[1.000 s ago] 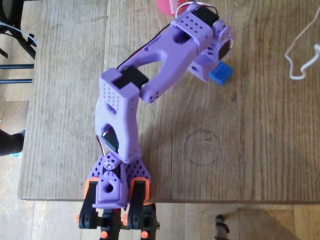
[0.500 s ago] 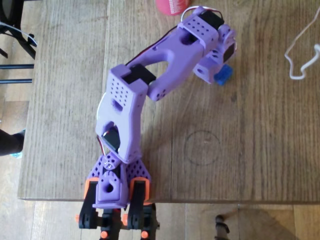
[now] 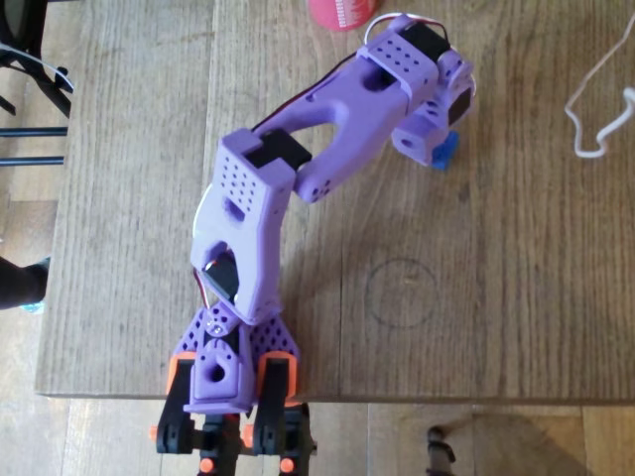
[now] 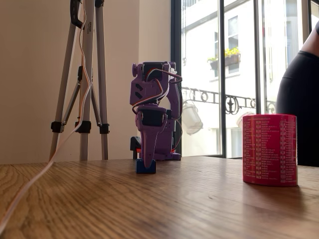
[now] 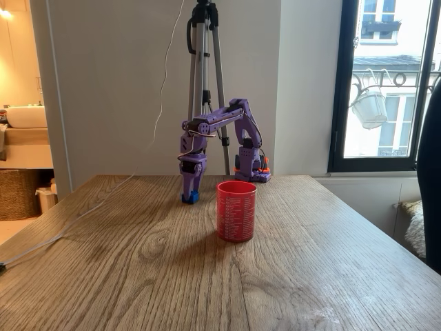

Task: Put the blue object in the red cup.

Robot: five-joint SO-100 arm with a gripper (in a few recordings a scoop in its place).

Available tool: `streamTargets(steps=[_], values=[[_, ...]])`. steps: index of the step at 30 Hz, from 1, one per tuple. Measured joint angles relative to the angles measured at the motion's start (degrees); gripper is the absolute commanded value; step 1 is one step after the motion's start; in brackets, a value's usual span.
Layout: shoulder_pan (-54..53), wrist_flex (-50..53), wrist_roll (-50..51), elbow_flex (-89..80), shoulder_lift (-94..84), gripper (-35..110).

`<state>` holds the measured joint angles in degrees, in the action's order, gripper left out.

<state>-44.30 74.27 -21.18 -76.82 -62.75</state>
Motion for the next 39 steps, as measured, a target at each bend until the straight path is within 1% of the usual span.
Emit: streamTargets(steps=[7,12,18,24,27,32,36,39], values=[[-1.4,-6.0,2.4,1.1,-4.8,1],[0.1,-7.0,2.2,10.0,-14.2,1],[9.5,-7.1,0.3,19.1,-17.9,1],[18.5,-8.3,0.3,20.5,-17.8,1],[20.6,-9.8,0.9,20.5,-17.2,1],[31.1,-12.6,0.5,20.7,-15.2,0],[33.0,-12.8,0.5,20.8,-15.0,0],[34.8,-15.1,-0.1,20.9,-12.0,0]])
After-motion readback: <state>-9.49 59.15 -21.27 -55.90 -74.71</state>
